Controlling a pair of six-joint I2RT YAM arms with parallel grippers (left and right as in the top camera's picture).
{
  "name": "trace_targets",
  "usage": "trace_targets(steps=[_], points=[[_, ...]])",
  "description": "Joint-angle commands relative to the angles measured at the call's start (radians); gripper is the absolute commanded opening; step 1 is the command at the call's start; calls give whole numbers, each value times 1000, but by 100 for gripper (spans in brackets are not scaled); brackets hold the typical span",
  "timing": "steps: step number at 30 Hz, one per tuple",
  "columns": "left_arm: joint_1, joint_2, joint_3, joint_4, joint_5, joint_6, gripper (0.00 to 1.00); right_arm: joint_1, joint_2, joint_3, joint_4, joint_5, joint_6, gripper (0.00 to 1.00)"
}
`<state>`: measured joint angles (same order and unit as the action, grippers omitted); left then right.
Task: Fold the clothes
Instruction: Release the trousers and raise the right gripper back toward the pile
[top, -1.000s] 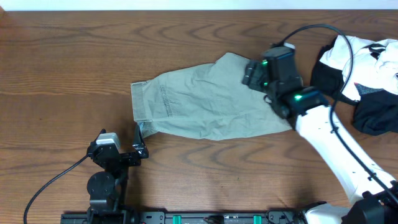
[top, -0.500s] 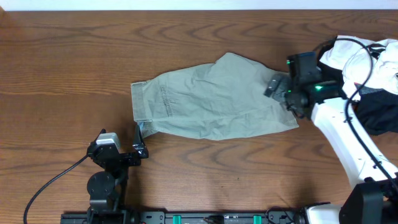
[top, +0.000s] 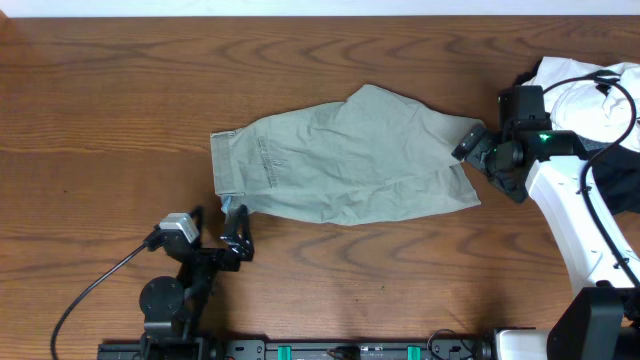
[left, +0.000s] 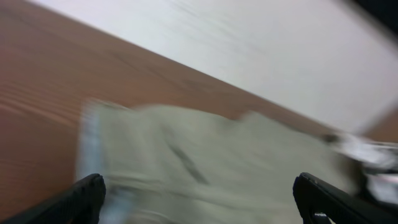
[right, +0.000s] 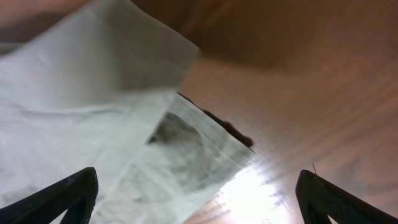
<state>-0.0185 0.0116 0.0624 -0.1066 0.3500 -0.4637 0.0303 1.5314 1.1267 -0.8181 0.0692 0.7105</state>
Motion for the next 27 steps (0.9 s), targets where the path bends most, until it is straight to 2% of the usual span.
trace_targets(steps=[1,4,7,10,16,18,22,27], points=[[5,11,-26,-10,239,-220,98,-5,2,3,40,-21,-65,99],[5,32,-26,-11,290,-218,98,-5,5,3,90,-22,-124,99],[5,72,-26,-11,285,-177,98,-5,18,3,108,-22,-129,94],[5,114,-26,-11,277,-134,98,-5,34,2,103,-13,-86,93],[5,197,-26,-10,267,-132,98,-6,66,2,94,19,-8,94],[5,211,-26,-10,258,-132,98,-10,71,2,87,21,-6,99],[5,227,-26,-10,235,-132,98,-31,71,2,31,66,150,96],[5,230,-26,-10,235,-132,98,-56,72,-5,51,61,157,95]])
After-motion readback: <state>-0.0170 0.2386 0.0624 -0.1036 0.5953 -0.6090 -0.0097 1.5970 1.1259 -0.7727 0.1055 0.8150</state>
